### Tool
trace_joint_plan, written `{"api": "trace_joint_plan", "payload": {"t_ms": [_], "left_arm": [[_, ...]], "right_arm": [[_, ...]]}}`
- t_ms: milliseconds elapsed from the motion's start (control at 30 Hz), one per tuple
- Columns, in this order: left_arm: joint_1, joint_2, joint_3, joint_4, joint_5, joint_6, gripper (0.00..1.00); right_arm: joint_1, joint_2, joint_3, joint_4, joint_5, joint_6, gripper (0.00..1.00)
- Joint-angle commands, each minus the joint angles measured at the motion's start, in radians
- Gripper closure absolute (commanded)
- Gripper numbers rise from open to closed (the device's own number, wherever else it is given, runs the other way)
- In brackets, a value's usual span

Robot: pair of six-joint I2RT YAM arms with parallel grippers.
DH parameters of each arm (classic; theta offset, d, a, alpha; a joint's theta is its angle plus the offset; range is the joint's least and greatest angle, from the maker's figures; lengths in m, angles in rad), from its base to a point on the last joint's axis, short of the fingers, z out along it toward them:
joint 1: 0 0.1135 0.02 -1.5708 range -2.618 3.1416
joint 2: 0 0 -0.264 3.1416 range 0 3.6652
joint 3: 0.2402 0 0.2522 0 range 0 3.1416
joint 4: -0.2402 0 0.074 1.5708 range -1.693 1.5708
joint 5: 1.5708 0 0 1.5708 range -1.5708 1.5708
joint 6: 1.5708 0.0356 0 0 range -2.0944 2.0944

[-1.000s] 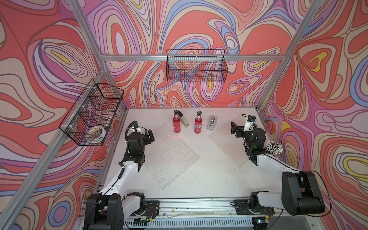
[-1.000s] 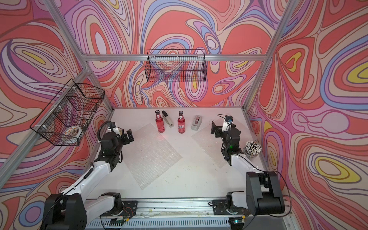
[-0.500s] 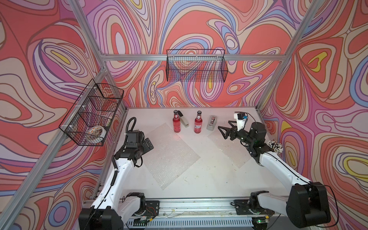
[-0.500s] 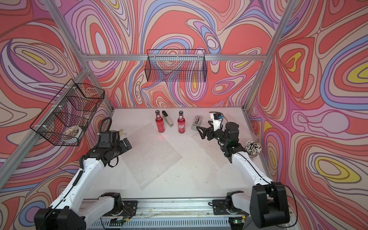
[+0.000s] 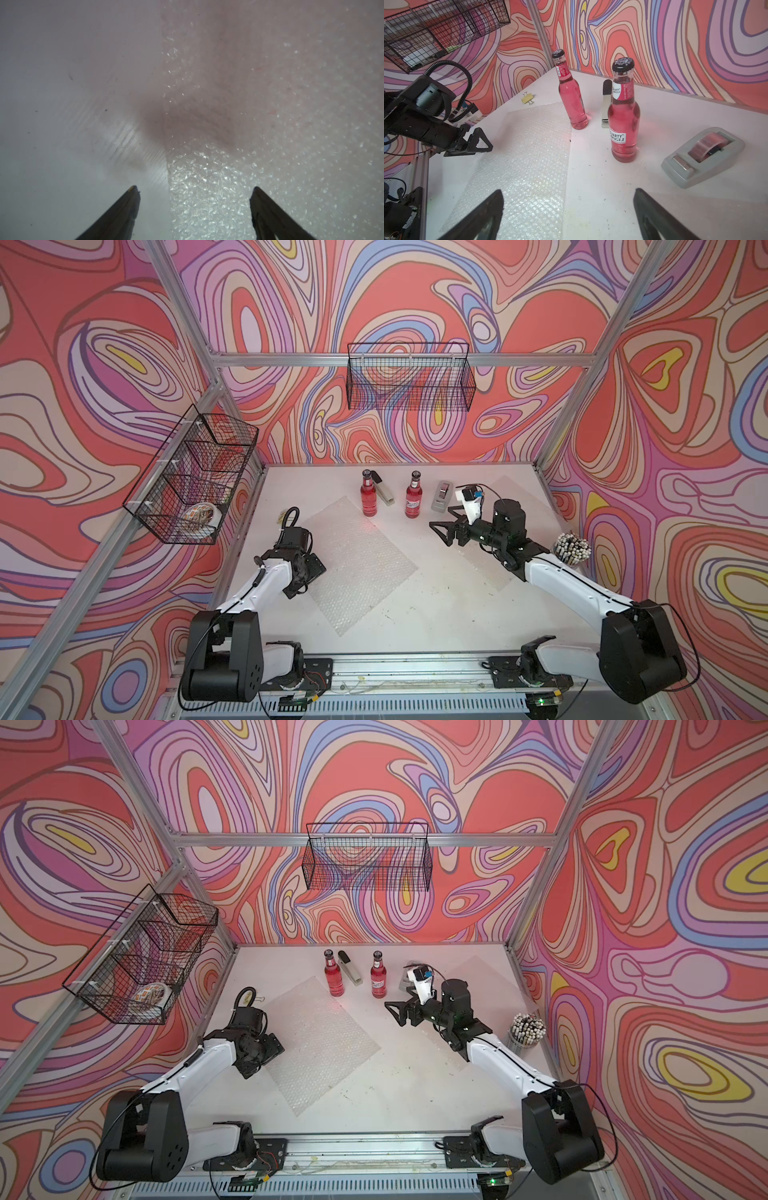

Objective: Wrap wine bottles in bubble wrap
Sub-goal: Adjust the bubble wrap at the center of the board.

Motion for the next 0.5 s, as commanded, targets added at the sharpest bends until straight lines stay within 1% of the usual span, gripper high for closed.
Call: {"api": "trace_joint_plan", "payload": {"t_ms": [0,133,267,333,467], "left_arm": [[0.0,0.032,-0.011,0.045,-0.009,-0.041,0.26],[-0.002,0.065,-0.009,0.055,-0.022,-0.03,0.41],[-0.012,0.098,-0.012,0.072,-0.029,-0.03,0.52],[-0.023,0.12,-0.009,0.075,-0.036,-0.021,0.64],[-0.039,0.126,-0.004,0.063,-0.053,-0.007,0.81]], "right_arm": [[0.012,0.005,0.019,0.0,0.016,-0.013,0.02],[0.016,0.001,0.014,-0.01,0.018,-0.013,0.02],[0.016,-0.003,0.004,-0.013,0.021,-0.014,0.02],[0.016,-0.004,0.001,-0.02,0.022,-0.014,0.02],[0.016,-0.015,-0.008,-0.026,0.025,-0.013,0.02]]}}
